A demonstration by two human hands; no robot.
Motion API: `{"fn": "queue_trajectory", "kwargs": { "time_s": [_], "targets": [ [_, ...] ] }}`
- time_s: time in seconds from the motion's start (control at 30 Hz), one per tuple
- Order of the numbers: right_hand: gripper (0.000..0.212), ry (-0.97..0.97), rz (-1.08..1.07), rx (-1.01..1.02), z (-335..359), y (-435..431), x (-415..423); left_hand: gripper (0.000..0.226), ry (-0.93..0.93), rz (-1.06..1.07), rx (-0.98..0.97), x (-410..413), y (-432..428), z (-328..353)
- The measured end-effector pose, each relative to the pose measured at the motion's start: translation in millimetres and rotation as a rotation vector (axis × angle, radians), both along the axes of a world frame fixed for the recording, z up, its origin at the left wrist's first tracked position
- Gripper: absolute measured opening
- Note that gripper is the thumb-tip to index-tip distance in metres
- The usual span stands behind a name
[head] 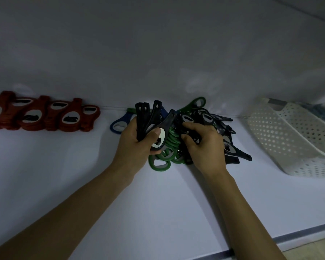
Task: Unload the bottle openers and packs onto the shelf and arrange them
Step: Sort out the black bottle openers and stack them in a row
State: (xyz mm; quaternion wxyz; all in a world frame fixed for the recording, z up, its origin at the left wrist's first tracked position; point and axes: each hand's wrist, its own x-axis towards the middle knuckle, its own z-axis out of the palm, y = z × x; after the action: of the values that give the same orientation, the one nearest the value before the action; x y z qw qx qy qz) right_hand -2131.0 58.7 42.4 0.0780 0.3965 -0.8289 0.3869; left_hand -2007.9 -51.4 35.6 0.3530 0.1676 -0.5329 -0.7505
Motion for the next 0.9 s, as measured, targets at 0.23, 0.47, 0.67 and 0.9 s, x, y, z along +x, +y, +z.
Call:
{"fn": "queue_trajectory", "kwargs": {
  "time_s": [0.23,0.47,0.67,0.9],
  "targets": [
    [0.021,-0.026,-0.069,-0.473,9,-2,8,0.023,-0.017,0.037,0.037,0,-3,-1],
    [0.019,-0.481,0.152,-0.639,13,-5,17,0.022,-0.022,0.019,0.029,-1,-3,-1],
    [0.01,-0.574,0.199,-0.644,12,-10,26,0.045,-0.065,-0.109,-0.325,2,5,-7],
    [0.062,-0.492,0.293,-0.351,11,-13,41,0.042,-0.177,-0.124,-0.559,3,9,-10]
  ]
}}
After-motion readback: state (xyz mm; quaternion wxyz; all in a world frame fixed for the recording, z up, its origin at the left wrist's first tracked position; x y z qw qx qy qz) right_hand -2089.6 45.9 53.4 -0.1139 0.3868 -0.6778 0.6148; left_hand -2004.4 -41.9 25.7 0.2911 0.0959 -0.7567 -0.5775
